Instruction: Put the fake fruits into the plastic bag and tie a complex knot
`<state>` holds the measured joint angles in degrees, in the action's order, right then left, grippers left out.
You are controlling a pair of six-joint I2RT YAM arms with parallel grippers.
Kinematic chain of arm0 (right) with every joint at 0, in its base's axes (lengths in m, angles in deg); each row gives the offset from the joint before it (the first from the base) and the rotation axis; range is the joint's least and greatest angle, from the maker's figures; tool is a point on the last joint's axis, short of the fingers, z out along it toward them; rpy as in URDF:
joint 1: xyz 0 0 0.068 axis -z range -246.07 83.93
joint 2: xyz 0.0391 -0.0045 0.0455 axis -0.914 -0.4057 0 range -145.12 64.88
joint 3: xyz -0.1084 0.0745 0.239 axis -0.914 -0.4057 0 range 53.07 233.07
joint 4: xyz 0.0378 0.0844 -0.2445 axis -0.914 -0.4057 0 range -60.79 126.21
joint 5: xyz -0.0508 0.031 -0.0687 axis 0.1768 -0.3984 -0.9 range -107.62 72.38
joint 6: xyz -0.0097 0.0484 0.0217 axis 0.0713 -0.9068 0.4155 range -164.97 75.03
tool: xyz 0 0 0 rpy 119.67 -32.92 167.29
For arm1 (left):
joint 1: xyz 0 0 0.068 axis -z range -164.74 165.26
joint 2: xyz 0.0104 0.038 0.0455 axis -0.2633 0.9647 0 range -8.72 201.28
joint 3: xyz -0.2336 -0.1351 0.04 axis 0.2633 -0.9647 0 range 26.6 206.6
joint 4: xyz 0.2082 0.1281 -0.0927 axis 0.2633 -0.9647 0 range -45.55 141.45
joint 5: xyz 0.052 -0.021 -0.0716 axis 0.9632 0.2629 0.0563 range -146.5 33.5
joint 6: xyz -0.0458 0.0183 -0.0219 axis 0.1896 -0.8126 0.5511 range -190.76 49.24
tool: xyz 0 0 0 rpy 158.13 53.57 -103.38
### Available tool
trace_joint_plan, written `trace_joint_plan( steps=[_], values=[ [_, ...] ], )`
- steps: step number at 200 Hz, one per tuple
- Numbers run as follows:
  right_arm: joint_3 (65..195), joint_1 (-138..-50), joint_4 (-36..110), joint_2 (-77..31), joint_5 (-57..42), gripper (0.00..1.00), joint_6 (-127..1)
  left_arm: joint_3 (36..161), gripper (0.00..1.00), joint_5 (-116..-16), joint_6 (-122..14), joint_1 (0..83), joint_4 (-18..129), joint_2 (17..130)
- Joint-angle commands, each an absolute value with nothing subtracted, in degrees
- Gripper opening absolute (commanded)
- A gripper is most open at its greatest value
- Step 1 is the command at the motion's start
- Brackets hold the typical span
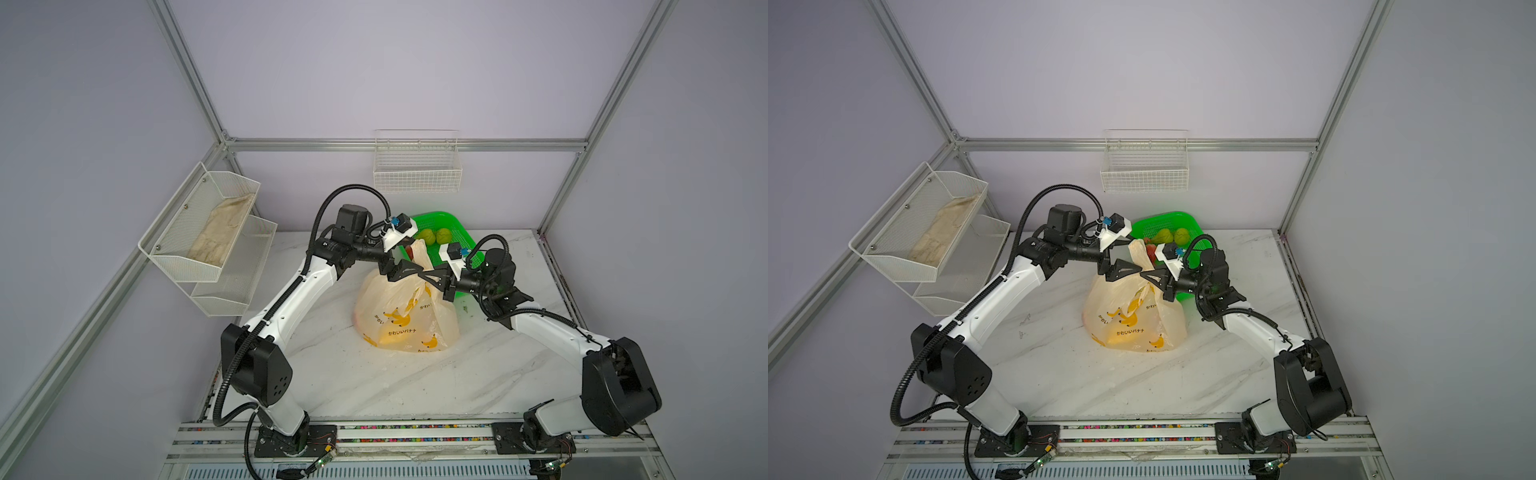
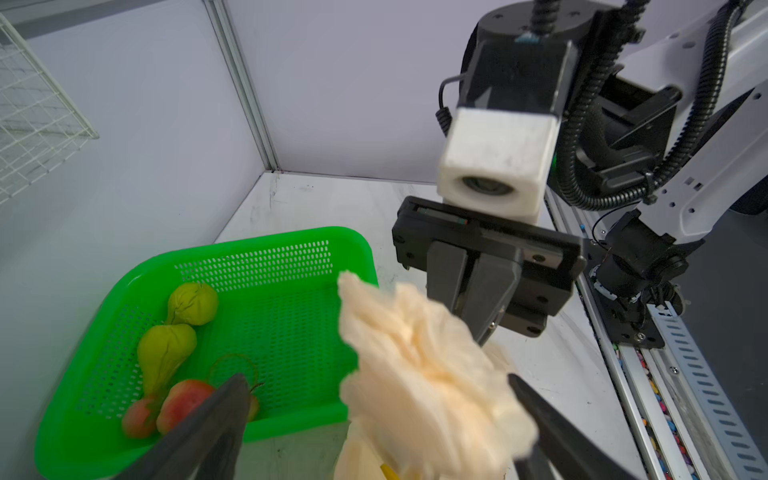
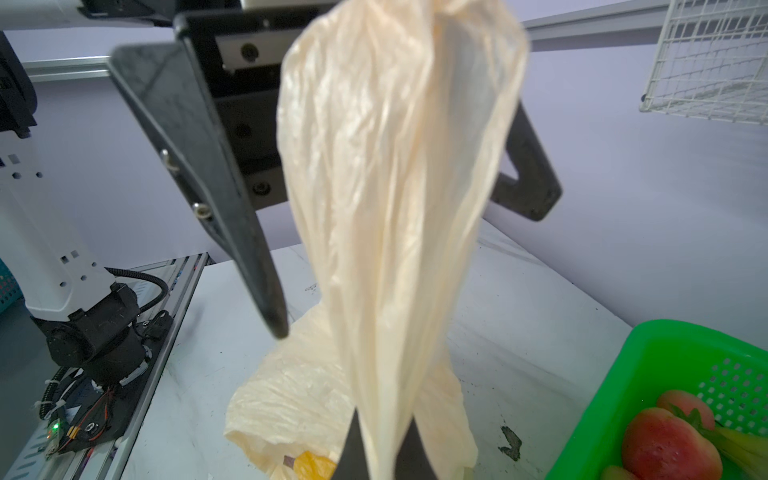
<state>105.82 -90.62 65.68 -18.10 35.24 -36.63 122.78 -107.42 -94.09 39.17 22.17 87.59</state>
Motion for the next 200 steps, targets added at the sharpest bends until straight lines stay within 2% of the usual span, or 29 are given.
trace_joint_plan(
  steps=[1,14,37,75,87,115,166,200],
  values=[
    [107.1,-91.1,63.0,-16.8,35.0,0.00,-34.0,130.7,0.88,-113.8,-90.7,39.7,20.9,88.4],
    [107.4,-91.1,62.1,-16.7,34.8,0.00,-33.6,131.7,0.86,-114.2,-90.6,40.1,20.9,89.0],
    [107.4,-91.2,61.7,-16.6,34.3,0.00,-33.5,133.0,0.74,-115.1,-90.4,40.3,20.9,89.8],
    [107.6,-91.2,60.7,-16.7,33.7,0.00,-33.6,133.1,0.48,-114.4,-90.9,40.3,21.1,89.9],
    [107.9,-91.1,59.9,-16.7,33.1,0.00,-33.7,132.8,0.36,-113.3,-91.4,40.3,21.1,89.3],
    [108.0,-91.1,59.1,-16.9,31.9,0.00,-36.4,129.5,0.00,-109.2,-94.1,40.2,21.5,85.7],
    [108.4,-91.2,59.5,-16.2,31.0,0.00,-47.6,110.7,0.00,-99.3,-101.8,40.2,31.1,74.3],
    [108.4,-91.1,60.0,-15.9,30.8,0.00,-55.4,102.9,0.00,-95.6,-101.2,40.3,37.5,68.9]
  ],
)
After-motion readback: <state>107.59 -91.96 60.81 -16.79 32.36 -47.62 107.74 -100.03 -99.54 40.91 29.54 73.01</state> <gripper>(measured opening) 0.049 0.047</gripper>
